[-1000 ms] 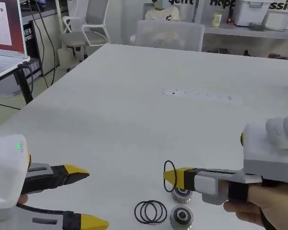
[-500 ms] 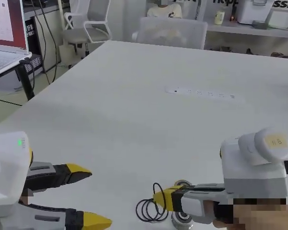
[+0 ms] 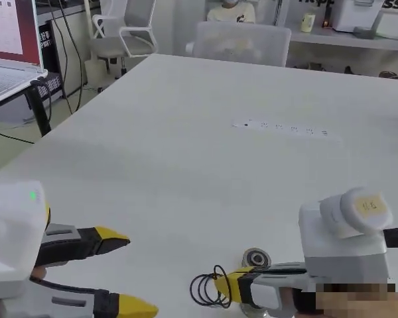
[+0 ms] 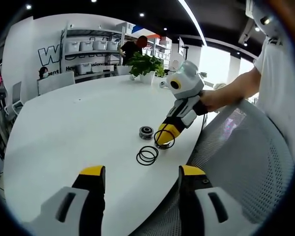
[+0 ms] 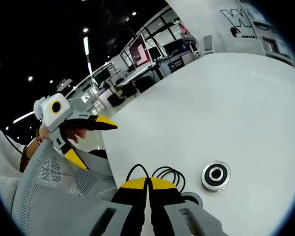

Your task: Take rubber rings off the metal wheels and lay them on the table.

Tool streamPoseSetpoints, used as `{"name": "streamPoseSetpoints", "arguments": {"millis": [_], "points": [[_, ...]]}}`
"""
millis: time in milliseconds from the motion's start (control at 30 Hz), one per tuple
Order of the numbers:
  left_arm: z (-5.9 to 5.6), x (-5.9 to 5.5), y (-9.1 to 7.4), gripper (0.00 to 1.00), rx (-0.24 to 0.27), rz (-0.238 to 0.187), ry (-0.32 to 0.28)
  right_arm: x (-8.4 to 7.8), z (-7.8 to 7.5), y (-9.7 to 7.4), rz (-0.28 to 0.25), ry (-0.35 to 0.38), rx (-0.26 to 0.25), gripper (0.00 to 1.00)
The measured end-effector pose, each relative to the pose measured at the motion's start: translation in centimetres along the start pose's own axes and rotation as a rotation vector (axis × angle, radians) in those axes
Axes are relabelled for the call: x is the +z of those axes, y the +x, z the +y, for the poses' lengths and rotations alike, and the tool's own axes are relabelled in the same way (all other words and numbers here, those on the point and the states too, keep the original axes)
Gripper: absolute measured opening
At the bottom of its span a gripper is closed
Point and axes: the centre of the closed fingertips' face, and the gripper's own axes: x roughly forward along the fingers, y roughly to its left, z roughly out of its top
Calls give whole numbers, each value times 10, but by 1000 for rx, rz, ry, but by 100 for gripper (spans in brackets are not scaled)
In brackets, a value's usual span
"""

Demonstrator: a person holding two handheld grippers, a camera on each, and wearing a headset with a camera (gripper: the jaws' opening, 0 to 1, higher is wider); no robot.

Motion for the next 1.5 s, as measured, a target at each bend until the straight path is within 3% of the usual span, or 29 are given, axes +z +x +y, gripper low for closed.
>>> {"name": "streamPoseSetpoints", "arguments": {"millis": [567,1500], "points": [[-6,-10,4,65,-22,59,13,-1,-4,1,-2,-14,-15,0],[-4,-9,3,64,-6,45,-22,-3,-10,1,9,-29,-34,0]]}}
